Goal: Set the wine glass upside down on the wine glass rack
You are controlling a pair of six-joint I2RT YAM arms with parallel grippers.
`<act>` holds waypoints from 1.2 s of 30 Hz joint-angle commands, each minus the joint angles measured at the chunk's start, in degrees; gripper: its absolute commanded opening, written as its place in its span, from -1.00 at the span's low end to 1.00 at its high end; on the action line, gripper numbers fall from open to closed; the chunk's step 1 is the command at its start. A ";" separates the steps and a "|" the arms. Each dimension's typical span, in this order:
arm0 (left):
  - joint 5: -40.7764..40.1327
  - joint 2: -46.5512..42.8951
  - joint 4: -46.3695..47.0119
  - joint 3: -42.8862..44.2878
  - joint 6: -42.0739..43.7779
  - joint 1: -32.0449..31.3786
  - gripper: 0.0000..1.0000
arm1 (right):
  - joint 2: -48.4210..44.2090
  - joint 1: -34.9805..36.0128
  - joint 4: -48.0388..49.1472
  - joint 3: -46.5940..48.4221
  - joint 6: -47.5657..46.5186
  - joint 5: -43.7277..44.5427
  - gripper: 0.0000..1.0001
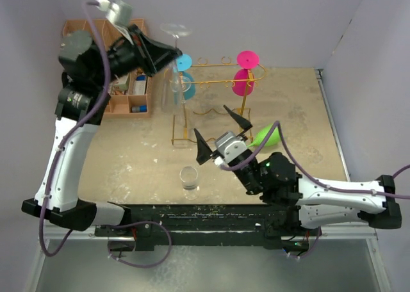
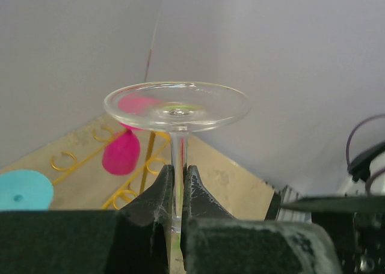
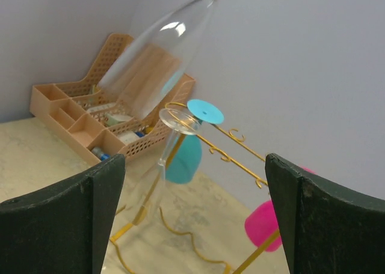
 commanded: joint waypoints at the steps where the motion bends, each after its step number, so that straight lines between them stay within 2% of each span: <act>1: -8.16 -3.94 -4.25 -8.52 15.11 -7.32 -1.00 | -3.66 -1.20 -11.91 6.97 14.17 10.61 0.99; 2: -9.21 -4.61 -3.97 -10.55 15.70 -8.04 -1.00 | -4.16 -1.69 -12.91 7.85 15.88 13.90 0.99; 9: -16.38 -8.54 2.58 -24.44 13.58 -12.09 -1.00 | -11.51 -5.16 -15.59 7.13 28.44 19.03 0.99; 17: -21.18 -12.37 8.03 -31.57 10.99 -14.45 -1.00 | -10.92 -5.23 -20.47 8.72 33.36 21.95 0.99; 21: -25.25 -15.08 15.80 -38.86 9.58 -16.24 -1.00 | -10.72 -5.27 -20.71 9.15 34.55 21.64 0.99; 36: -39.36 -6.22 21.32 -38.14 8.60 -22.22 -1.00 | -8.97 -5.27 -25.37 16.44 33.51 20.90 0.99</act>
